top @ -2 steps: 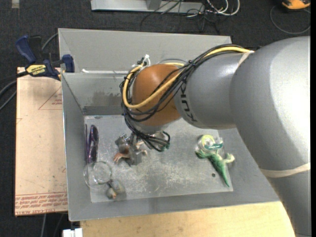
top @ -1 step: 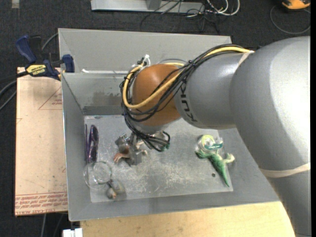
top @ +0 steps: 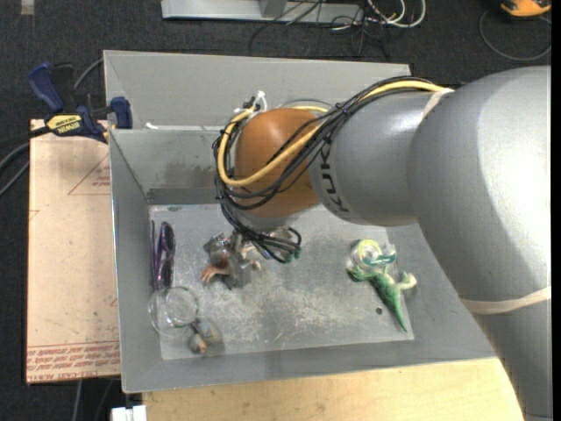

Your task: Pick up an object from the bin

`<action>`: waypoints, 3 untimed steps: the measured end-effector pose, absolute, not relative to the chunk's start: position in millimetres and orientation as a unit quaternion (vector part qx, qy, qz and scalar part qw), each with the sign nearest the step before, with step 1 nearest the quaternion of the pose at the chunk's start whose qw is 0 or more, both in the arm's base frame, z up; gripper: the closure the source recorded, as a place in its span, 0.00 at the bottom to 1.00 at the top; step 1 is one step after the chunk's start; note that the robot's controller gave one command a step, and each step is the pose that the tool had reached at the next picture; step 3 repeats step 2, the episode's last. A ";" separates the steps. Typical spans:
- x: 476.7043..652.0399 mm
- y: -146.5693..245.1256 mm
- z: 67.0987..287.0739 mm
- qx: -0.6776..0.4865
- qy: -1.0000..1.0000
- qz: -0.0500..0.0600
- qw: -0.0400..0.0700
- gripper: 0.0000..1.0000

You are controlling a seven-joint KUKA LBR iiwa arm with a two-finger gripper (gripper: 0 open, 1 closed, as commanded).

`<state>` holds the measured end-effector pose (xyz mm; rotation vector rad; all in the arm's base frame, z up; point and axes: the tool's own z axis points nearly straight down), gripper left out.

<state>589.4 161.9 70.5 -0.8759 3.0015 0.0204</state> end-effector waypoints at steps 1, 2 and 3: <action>581.8 153.5 70.4 -0.293 0.956 0.006 0.007 1.00; 582.1 153.6 70.4 -0.293 0.956 0.006 0.007 1.00; 582.1 153.6 70.4 -0.293 0.956 0.006 0.007 1.00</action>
Offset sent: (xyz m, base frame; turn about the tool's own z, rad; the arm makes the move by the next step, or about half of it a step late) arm 0.0097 -0.0070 -0.0005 -0.0693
